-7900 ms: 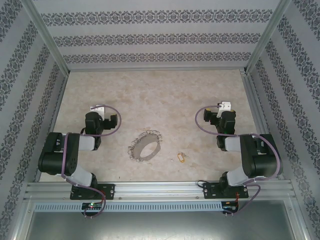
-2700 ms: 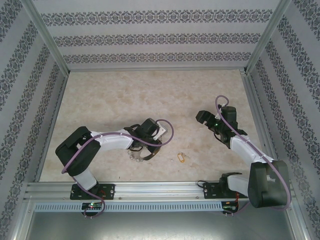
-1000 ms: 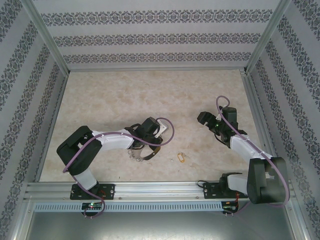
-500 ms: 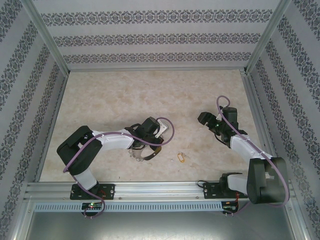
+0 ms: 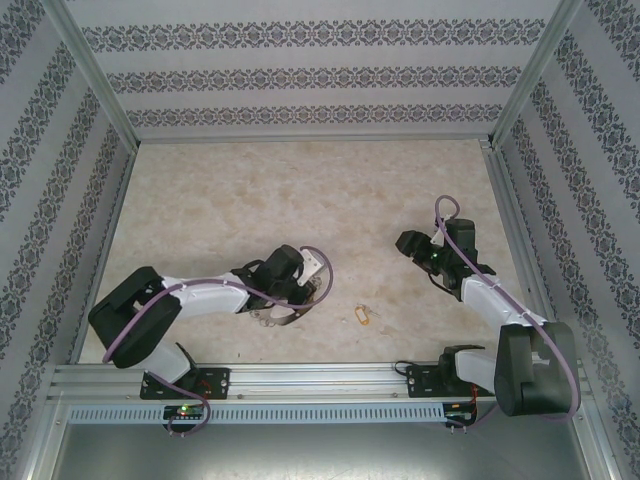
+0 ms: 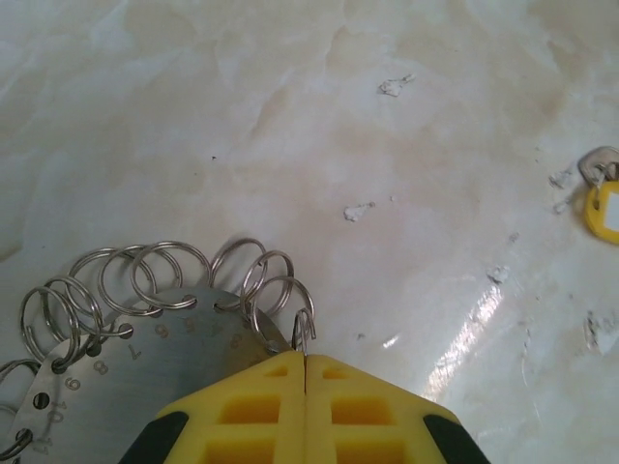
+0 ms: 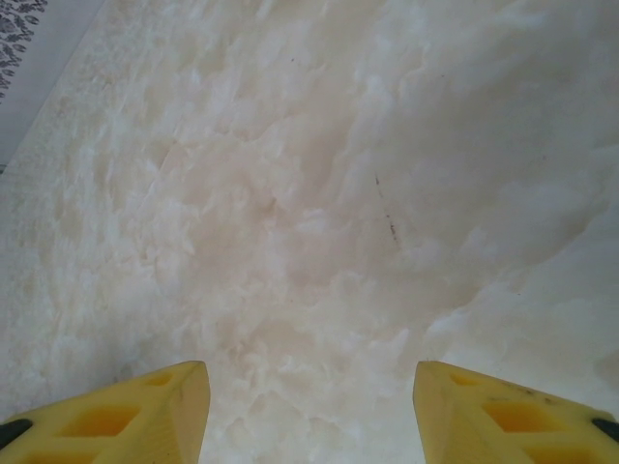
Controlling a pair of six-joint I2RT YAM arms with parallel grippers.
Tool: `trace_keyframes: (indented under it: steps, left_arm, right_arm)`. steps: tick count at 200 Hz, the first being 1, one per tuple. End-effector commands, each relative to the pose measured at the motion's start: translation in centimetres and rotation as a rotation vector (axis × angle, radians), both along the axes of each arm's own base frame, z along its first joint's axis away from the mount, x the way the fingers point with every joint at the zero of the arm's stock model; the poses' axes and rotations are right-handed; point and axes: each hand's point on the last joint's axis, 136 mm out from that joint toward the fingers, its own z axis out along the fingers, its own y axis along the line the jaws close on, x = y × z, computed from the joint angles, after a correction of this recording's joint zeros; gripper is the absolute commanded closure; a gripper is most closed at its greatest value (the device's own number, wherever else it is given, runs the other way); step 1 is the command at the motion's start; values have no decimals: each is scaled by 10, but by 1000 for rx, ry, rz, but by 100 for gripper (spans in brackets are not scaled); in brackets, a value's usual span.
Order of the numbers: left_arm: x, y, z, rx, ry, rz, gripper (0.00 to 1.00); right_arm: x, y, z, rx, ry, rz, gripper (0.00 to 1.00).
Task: Put the keys on the keyring
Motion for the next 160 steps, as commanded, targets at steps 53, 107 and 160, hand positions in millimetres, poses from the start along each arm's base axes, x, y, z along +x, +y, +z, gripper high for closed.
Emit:
trace_keyframes:
  steps: [53,107,160]
  left_arm:
    - [10,-20,29,-71,-91,-52,100]
    - [13,-22,30,-64,-96,-55,100]
    - [15,-21,24,-49,-84,-47,100]
  right_arm:
    - [-9,15,-9,56,32,81,42]
    - [-28,36,-21,44,110,171,44]
    - [-68,59,-37,-74,258,286,58]
